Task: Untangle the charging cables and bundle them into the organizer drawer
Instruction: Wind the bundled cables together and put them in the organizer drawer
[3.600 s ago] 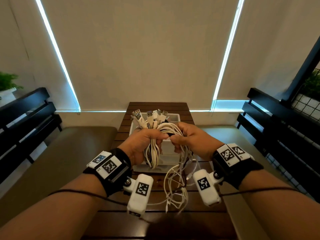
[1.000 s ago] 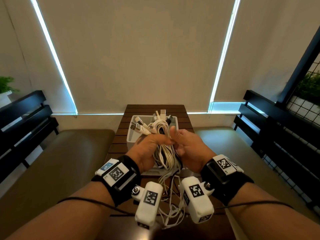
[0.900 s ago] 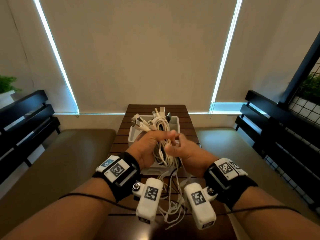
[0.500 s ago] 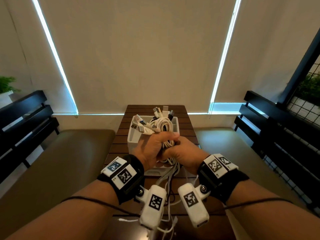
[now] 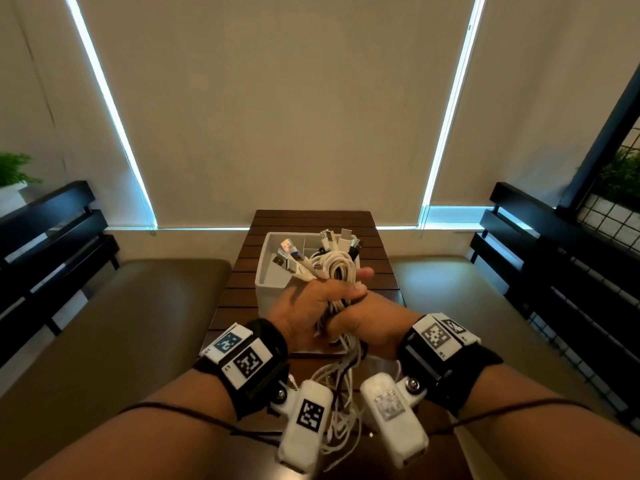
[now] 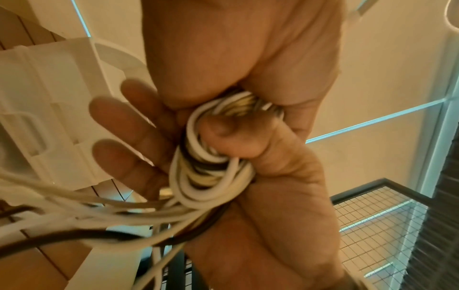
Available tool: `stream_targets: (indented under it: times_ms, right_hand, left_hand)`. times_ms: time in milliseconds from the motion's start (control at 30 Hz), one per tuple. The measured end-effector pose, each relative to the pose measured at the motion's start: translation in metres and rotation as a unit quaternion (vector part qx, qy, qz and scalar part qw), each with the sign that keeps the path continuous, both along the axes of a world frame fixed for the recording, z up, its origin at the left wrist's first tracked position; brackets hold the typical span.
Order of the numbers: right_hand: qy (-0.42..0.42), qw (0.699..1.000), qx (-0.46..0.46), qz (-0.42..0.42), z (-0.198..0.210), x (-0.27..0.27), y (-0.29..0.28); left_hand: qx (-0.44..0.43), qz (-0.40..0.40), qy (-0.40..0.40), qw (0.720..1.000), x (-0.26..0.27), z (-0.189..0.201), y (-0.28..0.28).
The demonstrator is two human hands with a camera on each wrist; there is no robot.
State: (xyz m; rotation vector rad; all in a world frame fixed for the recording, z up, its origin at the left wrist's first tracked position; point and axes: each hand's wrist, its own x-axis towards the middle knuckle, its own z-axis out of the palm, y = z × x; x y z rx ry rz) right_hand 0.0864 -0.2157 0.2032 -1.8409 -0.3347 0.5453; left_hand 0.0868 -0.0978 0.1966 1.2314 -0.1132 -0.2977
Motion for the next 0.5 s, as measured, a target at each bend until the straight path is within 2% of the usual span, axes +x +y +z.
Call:
stream_targets:
  times_ms: [133, 300, 400, 500]
  right_hand:
    - [0.069, 0.996, 0.054, -0.006, -0.006, -0.004, -0.002]
    - [0.079, 0.995, 0.059, -0.014, -0.007, -0.012, -0.002]
    - [0.068, 0.996, 0.037, -0.034, -0.008, -0.013, 0.000]
    - [0.072, 0.996, 0.035, -0.027, -0.006, -0.016, 0.001]
  left_hand:
    - [0.021, -0.031, 0.020, 0.999, -0.003, 0.001, 0.004]
    - [0.076, -0.050, 0.000, 0.996, -0.006, 0.001, 0.010]
    - [0.040, -0.093, -0.004, 0.995, -0.003, -0.002, 0.015]
    - [-0.093, -0.148, -0.024, 0.984, 0.000, -0.009, 0.023]
